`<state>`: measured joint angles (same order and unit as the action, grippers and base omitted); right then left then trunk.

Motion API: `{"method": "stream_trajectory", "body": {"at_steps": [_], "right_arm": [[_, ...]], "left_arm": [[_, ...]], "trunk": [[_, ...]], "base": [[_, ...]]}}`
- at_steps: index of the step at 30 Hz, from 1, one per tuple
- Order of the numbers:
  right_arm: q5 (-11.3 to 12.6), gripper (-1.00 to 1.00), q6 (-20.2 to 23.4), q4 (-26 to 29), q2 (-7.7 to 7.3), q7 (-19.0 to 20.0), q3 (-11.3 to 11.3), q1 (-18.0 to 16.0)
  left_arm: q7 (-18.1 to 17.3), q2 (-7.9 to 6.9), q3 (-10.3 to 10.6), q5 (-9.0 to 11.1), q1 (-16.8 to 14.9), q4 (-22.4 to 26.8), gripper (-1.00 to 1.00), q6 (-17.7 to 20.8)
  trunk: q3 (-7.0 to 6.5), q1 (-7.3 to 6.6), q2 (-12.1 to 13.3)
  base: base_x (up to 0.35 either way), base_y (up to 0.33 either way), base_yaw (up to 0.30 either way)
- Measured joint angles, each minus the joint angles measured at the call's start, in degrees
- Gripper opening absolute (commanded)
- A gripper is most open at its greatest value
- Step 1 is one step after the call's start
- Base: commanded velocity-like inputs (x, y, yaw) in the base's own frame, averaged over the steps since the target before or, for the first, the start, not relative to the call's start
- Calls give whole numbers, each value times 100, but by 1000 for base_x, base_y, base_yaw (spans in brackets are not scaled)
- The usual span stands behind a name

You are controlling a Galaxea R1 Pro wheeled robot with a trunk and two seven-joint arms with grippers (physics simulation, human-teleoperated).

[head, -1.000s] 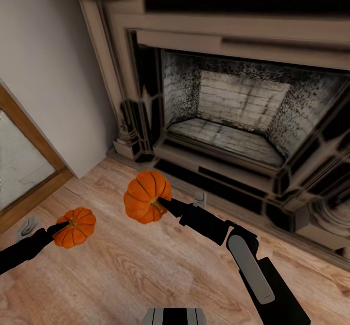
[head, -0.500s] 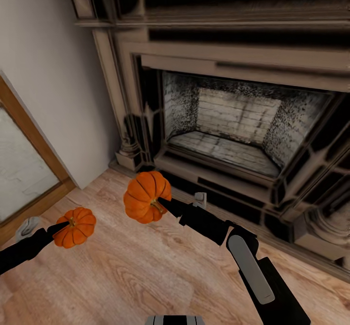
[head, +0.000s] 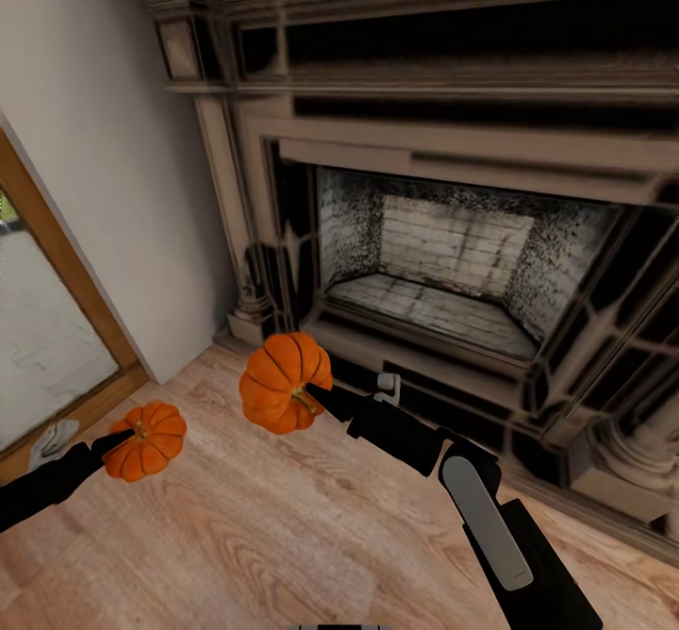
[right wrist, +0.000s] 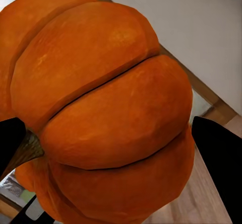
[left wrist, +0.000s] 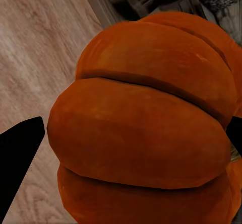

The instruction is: Place each of the two pumpkins and all three candles from the living room inside a cabinet in the living room (use any cabinet), then make sure every cabinet is closed, and position the cauldron so it is next to a table in the living room.

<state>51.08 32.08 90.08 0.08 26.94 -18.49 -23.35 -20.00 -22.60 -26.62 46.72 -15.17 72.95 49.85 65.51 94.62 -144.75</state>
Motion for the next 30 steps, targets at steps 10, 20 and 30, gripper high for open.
{"method": "stream_trajectory", "body": {"at_steps": [10,20,30], "right_arm": [[1,-100,-69,0,0,-1,-6,0],[-15,-100,-81,-1,7,-10,-10,0],[-24,-100,-79,-3,7,-227,-17,1]], "left_arm": [[0,0,0,-7,0,0,-100,-1],[0,0,0,-23,1,-1,-100,-7],[0,17,0,-44,1,-1,-100,-15]], "trunk": [[-222,-26,13],[-412,-48,27],[-542,-73,41]], "base": [[-5,0,0],[-263,0,0],[-325,0,0]]}}
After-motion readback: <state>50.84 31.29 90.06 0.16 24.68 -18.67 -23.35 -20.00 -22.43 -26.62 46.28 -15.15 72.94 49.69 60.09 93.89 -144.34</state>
